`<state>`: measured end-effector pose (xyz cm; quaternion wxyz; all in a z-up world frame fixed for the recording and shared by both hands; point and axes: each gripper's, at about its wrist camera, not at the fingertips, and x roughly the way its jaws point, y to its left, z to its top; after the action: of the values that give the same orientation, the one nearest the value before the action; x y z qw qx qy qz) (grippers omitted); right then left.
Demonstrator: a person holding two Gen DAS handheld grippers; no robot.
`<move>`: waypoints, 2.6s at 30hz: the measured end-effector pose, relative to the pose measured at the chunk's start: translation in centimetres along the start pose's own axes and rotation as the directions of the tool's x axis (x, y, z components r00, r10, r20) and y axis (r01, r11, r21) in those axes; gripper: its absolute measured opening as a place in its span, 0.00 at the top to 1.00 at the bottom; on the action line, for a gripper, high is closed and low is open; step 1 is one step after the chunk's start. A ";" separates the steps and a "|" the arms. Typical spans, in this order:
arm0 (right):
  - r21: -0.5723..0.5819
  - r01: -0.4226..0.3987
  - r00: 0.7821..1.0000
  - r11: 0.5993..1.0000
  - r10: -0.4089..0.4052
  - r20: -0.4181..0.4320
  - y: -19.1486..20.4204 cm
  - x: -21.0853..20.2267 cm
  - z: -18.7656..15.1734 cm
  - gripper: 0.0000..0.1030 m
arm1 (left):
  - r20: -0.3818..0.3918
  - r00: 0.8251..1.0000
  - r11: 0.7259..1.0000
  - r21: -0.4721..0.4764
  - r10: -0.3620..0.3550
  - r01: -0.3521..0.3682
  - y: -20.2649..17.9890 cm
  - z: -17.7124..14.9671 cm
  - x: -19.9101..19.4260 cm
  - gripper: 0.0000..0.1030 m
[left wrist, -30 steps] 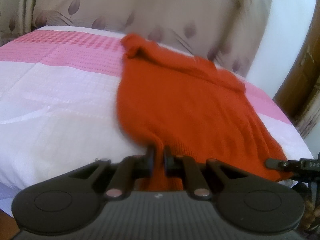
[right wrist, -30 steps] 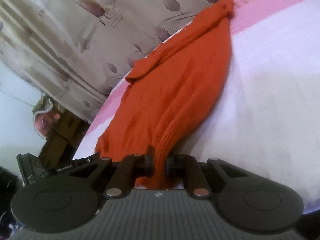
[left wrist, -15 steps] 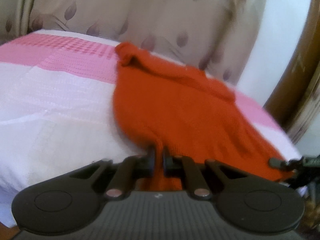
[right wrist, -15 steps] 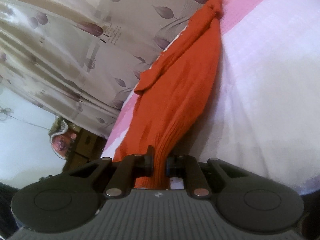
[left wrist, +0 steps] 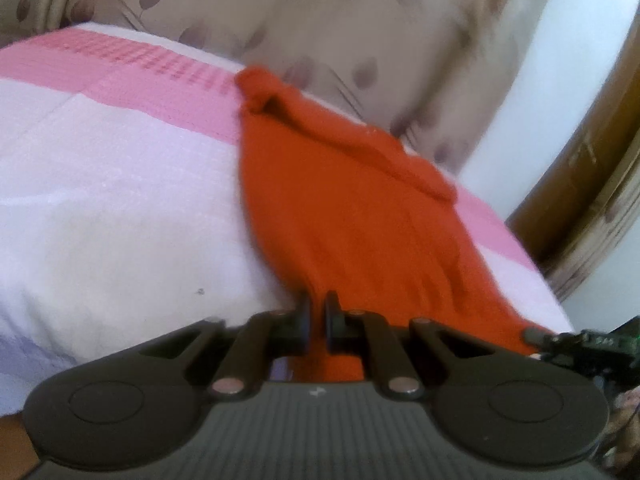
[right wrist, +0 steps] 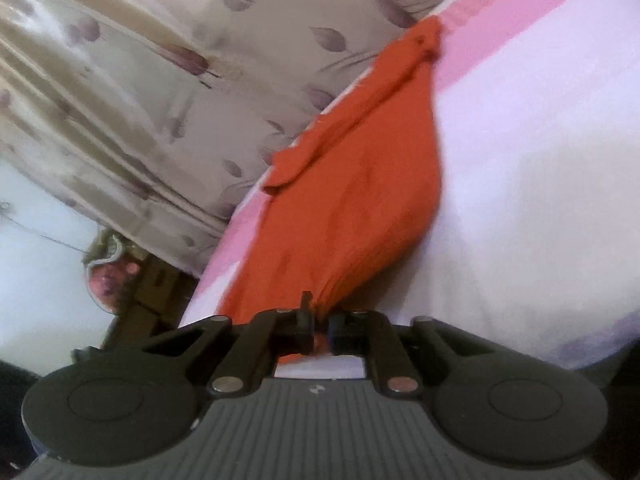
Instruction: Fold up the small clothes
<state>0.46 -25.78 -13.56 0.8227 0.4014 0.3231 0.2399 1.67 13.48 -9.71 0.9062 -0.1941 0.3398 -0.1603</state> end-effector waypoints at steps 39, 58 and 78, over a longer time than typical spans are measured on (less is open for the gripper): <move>0.059 -0.197 0.959 0.979 0.180 0.221 1.0 5.6 19.7 0.87 | 0.237 0.954 0.956 -0.184 -0.181 0.227 -1.8 17.8 8.3 0.92; 0.191 -0.012 0.972 0.982 -0.034 0.233 -8.1 18.2 28.2 0.82 | 0.195 0.981 0.964 -0.258 -0.011 0.062 1.9 24.4 23.8 0.87; -0.474 0.123 0.990 0.872 -0.144 -0.009 0.0 19.6 23.2 0.30 | 0.007 0.994 0.994 -0.002 -0.108 0.108 -0.9 22.5 21.1 0.08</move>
<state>30.53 -24.63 -9.32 0.9029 0.1602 0.2999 0.2629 31.95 9.22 -5.38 0.8972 -0.2138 0.3257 -0.2079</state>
